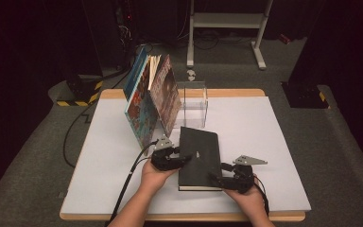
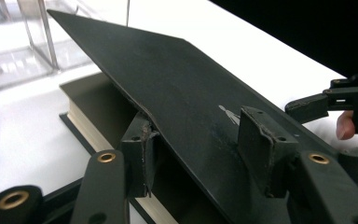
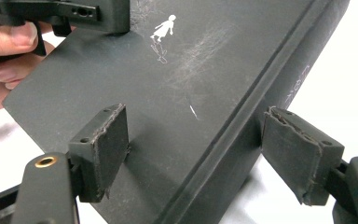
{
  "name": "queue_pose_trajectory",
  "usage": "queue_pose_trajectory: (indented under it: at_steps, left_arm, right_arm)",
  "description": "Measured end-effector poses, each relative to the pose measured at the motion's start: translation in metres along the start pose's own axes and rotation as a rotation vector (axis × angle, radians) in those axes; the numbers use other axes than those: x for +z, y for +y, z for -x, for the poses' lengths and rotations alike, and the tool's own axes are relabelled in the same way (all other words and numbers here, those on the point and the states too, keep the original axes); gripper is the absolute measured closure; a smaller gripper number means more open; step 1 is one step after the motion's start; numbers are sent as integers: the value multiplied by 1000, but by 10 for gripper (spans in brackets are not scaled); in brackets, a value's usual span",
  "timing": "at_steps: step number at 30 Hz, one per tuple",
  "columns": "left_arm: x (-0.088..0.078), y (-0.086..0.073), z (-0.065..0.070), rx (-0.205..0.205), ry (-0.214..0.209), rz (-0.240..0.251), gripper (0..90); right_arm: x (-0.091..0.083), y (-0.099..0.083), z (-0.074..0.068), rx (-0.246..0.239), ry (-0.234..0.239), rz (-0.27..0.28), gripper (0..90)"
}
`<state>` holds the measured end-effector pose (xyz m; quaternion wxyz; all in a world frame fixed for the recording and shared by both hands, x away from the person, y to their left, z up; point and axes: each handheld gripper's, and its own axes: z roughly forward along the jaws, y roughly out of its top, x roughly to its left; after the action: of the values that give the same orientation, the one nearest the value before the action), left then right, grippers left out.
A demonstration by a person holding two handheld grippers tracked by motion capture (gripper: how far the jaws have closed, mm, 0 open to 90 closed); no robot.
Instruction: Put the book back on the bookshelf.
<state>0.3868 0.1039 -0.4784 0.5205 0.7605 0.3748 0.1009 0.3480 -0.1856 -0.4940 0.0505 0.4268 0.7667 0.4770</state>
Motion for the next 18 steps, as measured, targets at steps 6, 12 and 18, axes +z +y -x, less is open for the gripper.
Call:
queue_pose_trajectory:
  at_steps: [6, 12, 18]
  left_arm:
    - [-2, -3, 2, 49, -3, 40, 496]
    - [-4, -5, 4, 96, -1, 69, 498]
    - [-8, -2, 10, 136, 3, 92, 543]
  right_arm:
    - [3, 4, 5, 19, 8, -2, 234]
    - [8, 15, 12, 21, -14, -19, 237]
    - [11, 22, 18, 28, -18, -16, 238]
